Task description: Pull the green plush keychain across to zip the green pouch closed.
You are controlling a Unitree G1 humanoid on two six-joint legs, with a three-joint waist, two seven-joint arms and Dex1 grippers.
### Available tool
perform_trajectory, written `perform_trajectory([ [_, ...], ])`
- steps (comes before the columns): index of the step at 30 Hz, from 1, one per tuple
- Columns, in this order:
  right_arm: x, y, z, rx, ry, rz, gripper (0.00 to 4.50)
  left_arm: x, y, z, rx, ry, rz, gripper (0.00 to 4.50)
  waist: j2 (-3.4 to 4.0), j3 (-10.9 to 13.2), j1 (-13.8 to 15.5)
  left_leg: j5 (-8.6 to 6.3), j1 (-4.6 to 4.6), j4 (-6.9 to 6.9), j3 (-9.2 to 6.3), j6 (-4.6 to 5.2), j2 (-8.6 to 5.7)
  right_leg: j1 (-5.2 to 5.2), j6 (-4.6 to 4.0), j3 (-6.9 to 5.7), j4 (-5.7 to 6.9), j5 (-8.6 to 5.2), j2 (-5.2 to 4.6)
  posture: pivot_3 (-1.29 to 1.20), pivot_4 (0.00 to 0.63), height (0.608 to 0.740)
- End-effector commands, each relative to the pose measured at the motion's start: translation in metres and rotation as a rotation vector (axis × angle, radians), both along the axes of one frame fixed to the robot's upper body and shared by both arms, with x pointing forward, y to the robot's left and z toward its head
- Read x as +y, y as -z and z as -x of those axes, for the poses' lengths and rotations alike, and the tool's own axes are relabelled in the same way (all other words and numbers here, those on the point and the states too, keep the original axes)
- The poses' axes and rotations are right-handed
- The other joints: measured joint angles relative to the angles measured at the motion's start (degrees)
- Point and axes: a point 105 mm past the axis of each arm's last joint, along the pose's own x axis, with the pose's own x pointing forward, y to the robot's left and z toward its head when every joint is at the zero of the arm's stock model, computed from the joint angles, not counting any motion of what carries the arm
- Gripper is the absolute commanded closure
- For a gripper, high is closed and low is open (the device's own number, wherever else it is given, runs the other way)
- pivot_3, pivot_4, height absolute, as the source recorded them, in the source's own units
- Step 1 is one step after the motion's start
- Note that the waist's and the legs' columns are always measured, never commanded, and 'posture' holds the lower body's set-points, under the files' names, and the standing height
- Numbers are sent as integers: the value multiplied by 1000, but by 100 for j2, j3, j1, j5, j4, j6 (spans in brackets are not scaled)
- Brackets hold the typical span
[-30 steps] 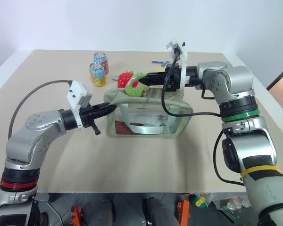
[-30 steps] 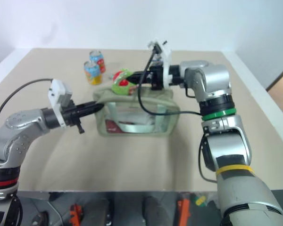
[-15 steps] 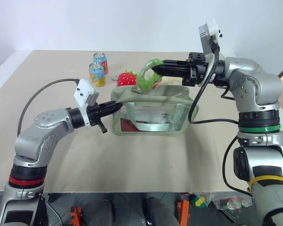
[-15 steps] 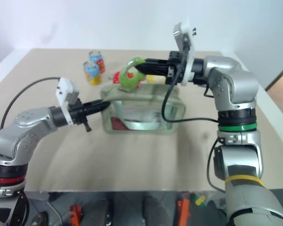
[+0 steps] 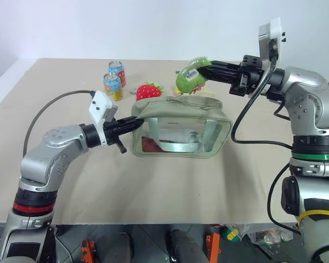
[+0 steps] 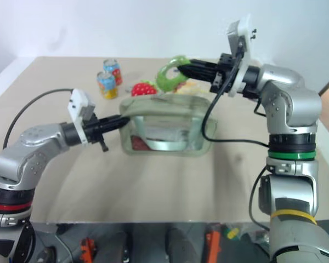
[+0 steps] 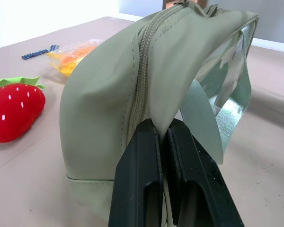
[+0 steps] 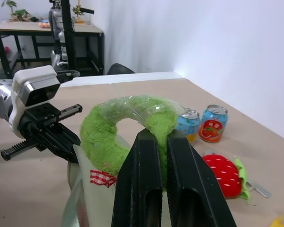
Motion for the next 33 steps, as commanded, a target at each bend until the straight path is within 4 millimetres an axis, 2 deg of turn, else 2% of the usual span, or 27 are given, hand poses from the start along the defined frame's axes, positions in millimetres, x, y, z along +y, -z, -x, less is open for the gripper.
perform_trajectory([
  [1, -24, -20, 1, -87, 76, -22, 4467, 1, -8, -1, -37, -9, -8, 4500, 0, 0, 0, 0, 0, 0, 1, 0, -1, 0, 0, 1, 0, 0, 0, 0, 150, 740],
  [4, -44, -15, -3, -82, 140, 20, 4467, 1, -10, 0, -42, -6, -10, 4500, 0, 0, 0, 0, 0, 0, 2, 0, -1, 0, 0, 2, -1, 0, -1, 0, 150, 740],
  [7, -63, 0, -7, -68, 199, 123, 4467, 1, -11, 1, -46, -6, -10, 4500, 0, 0, 10, 0, 0, -1, 2, 0, -2, 0, 2, 2, -2, -1, -1, 0, 150, 740],
  [12, -94, 43, -12, -56, 297, 428, 4467, 0, -9, 1, -47, -5, -14, 4500, 0, 0, 6, 0, 2, -1, 7, 0, -2, 0, 3, 7, -2, -2, -1, 0, 150, 740],
  [15, -105, 65, -15, -46, 323, 560, 4467, 0, -7, 1, -45, -6, -18, 4500, 1, 0, -5, 0, 7, -1, 12, 0, -2, 1, 4, 12, -1, -1, -1, 0, 150, 740],
  [19, -108, 85, -19, -28, 328, 639, 4467, -2, -5, 1, -45, -6, -19, 4500, 2, 0, -9, 4, 23, -2, 26, -3, -2, 5, 9, 31, 2, 5, 1, 0, 150, 740],
  [26, -115, 94, -23, -1, 346, 644, 4467, 0, -5, 2, -49, -18, -21, 4500, 2, 0, -3, 12, 24, 1, 32, -13, -6, 11, 20, 42, 1, 13, -1, 0, 150, 740],
  [33, -101, 126, -26, 20, 297, 688, 4467, 1, -6, 0, -53, -22, -22, 4500, 2, 0, -4, 13, 29, 1, 31, -13, -5, 15, 20, 40, 1, 13, 0, 0, 150, 740],
])
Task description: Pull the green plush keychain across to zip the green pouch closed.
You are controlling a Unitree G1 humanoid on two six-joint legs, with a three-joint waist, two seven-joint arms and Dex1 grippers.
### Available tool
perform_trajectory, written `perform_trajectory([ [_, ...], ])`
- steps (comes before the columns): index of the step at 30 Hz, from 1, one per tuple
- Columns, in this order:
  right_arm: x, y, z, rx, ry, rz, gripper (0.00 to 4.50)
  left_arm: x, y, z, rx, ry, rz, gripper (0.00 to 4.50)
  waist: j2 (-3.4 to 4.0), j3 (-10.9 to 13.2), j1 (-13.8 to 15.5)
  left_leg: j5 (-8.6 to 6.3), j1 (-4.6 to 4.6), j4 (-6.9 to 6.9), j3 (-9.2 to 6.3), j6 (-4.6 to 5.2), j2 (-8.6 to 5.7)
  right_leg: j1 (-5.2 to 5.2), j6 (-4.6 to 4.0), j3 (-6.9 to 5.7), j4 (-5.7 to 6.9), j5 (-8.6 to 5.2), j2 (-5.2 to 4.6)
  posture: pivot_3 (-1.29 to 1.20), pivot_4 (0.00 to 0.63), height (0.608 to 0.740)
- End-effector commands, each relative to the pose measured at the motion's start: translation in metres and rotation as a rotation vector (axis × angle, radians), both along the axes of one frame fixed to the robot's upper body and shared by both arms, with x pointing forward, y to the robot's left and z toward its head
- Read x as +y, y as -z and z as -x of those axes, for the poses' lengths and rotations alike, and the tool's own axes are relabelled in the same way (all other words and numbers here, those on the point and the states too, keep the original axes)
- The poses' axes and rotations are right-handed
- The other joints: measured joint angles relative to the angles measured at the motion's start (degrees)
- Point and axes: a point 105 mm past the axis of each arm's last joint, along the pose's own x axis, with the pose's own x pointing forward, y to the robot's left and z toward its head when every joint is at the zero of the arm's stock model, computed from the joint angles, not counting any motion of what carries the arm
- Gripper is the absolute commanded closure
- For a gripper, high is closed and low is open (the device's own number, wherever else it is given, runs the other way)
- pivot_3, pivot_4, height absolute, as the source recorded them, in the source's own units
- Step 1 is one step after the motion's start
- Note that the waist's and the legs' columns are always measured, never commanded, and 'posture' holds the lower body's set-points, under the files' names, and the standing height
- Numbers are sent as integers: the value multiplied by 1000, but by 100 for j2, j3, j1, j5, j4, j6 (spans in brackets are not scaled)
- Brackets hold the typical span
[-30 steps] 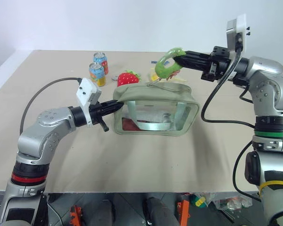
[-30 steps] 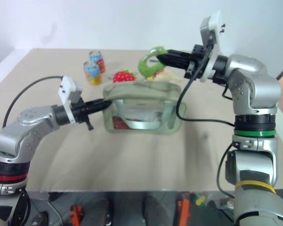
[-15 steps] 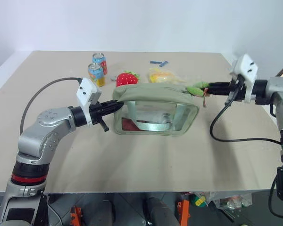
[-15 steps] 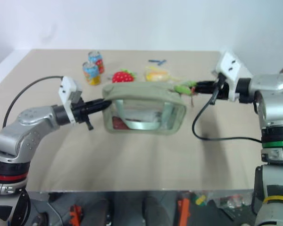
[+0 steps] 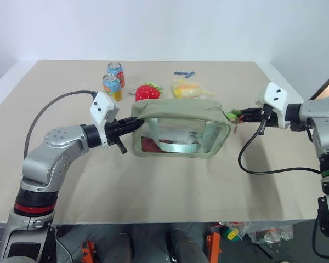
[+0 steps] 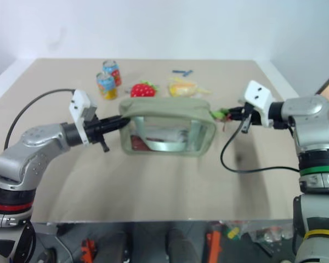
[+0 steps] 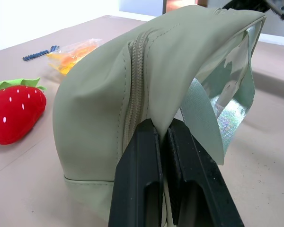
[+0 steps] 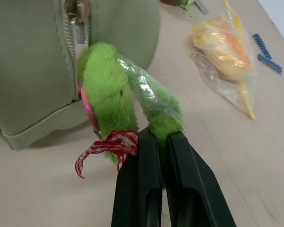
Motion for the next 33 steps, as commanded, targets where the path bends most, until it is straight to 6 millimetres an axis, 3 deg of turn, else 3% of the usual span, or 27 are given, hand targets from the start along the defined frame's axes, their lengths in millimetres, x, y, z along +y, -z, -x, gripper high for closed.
perform_trajectory([
  [1, 6, 15, -1, 4, -15, 49, 4467, 1, -8, 1, -45, -13, -3, 4500, 0, 0, -1, 0, 0, 0, 0, 0, 0, 0, 1, 1, 0, 0, 0, 0, 150, 740],
  [8, 17, 21, -6, -22, -22, 25, 4467, 2, -11, -1, -42, -22, 13, 4500, 0, 0, -1, 1, 0, 0, 2, -1, 0, -1, 2, 5, 0, 3, 0, 0, 150, 740],
  [15, 13, -1, -3, 0, -2, -108, 4467, 4, -12, 1, -19, -10, 25, 4500, 0, 0, -2, 2, 1, 1, 2, -1, 0, 0, 1, 5, 0, 5, 0, 0, 150, 740],
  [17, 13, -14, 2, 21, -3, -178, 3837, 5, -15, 0, -5, -14, 38, 4500, 0, 0, -2, 2, 1, 0, 2, -1, 0, -1, 1, 6, 0, 5, 0, 0, 150, 740],
  [18, 14, -20, 6, 34, -12, -208, 3632, 6, -16, 0, -3, -17, 40, 3740, 1, 0, -1, 2, 1, 0, 2, -1, 0, -1, 1, 6, 0, 5, 0, 0, 150, 740],
  [25, 18, -65, 34, 60, -60, -428, 1208, 7, -24, -1, -5, -8, 40, 1406, 1, 1, -5, 2, -2, -2, -1, -1, 0, -2, 1, 3, 0, 3, 1, 0, 150, 740],
  [29, 14, -74, 42, 43, -39, -485, 0, 3, -26, -3, -10, 7, 42, 57, 1, 1, 1, 3, -1, 0, -3, 1, 0, 0, 2, -1, 1, 4, 2, 0, 150, 740],
  [33, 10, -78, 50, 54, -24, -547, 0, 2, -29, -3, -16, 13, 49, 20, 1, 1, 2, 3, -2, 3, 1, 1, -2, 0, 5, 4, 0, 6, 0, 0, 150, 740],
])
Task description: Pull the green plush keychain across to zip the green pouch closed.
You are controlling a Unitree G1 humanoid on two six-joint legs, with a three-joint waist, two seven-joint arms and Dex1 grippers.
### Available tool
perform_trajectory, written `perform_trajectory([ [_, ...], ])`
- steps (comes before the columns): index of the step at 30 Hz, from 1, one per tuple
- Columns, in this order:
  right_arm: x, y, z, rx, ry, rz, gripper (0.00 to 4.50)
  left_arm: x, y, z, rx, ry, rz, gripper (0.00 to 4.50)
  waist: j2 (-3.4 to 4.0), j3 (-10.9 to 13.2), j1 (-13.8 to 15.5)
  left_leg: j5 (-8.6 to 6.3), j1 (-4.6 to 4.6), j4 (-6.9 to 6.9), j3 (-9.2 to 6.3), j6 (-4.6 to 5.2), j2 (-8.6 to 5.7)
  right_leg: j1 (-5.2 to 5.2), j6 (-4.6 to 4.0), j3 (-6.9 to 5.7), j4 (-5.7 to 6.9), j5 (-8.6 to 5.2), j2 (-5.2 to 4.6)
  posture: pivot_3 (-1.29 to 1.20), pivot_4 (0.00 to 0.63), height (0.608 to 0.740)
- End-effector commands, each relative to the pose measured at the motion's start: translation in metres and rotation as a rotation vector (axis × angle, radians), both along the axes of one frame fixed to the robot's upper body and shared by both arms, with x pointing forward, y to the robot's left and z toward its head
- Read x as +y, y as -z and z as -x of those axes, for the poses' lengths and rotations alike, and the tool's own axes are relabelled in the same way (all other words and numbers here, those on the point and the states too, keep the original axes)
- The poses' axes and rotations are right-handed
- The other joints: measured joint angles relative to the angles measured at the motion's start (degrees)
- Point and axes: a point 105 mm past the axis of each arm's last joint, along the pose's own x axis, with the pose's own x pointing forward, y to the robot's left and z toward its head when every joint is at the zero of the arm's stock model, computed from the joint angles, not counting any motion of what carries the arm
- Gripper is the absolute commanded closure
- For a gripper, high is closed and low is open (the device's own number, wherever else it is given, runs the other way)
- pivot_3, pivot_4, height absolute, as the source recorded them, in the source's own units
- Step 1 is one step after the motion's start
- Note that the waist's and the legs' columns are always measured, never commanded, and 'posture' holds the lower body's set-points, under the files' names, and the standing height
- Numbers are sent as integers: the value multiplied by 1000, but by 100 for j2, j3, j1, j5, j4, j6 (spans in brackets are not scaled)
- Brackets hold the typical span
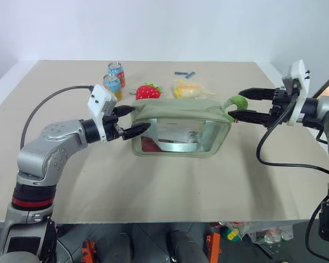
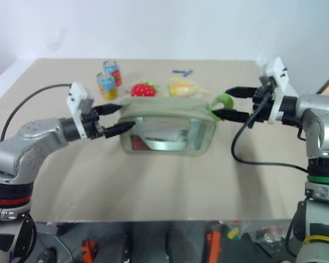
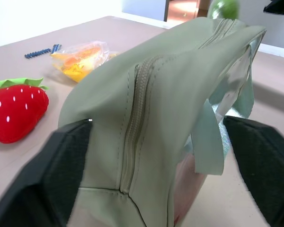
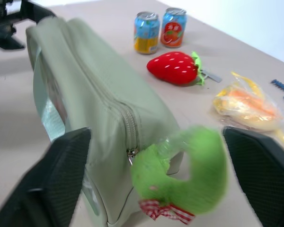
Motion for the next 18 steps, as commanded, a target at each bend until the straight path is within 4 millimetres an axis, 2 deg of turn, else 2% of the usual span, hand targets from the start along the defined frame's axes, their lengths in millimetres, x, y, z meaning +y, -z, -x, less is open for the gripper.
perform_trajectory([
  [1, -4, -17, 15, -29, 0, -22, 0, 1, -16, 1, -56, 9, 14, 20, 0, 0, 0, 0, 0, 0, 1, 0, 0, 0, 0, 2, 0, 0, 0, 0, 150, 740],
  [5, -8, -23, 24, -20, 17, -79, 0, 5, -18, 1, -70, -5, 8, 20, 0, 0, -6, 0, -1, -3, 1, 0, 0, -2, 0, 2, 0, -2, 1, 0, 150, 740],
  [8, -5, -38, 39, -45, -5, -182, 0, 23, -30, 3, -103, -64, 50, 20, 1, 1, -6, 0, -1, -2, 3, 0, 1, -5, 1, 5, 1, 1, 1, 0, 150, 740],
  [12, 8, -25, 56, -65, -4, -180, 0, 50, -43, 15, -204, -175, 85, 20, -2, -3, -11, -1, 2, -10, -3, 2, 10, -4, -5, -1, 0, -5, 8, 0, 150, 740],
  [14, 12, -13, 60, -74, 20, -170, 0, 63, -35, 15, -193, -260, 65, 20, -2, -3, 1, -2, 4, -11, -4, 3, 10, -1, -6, -3, 0, -8, 7, 0, 150, 740],
  [18, 14, 8, 55, -101, 129, -178, 0, 78, -5, 17, -158, -372, -32, 20, 2, -3, 1, 1, 3, -1, 3, 2, 2, 0, 10, 8, 1, 2, 1, 0, 150, 740],
])
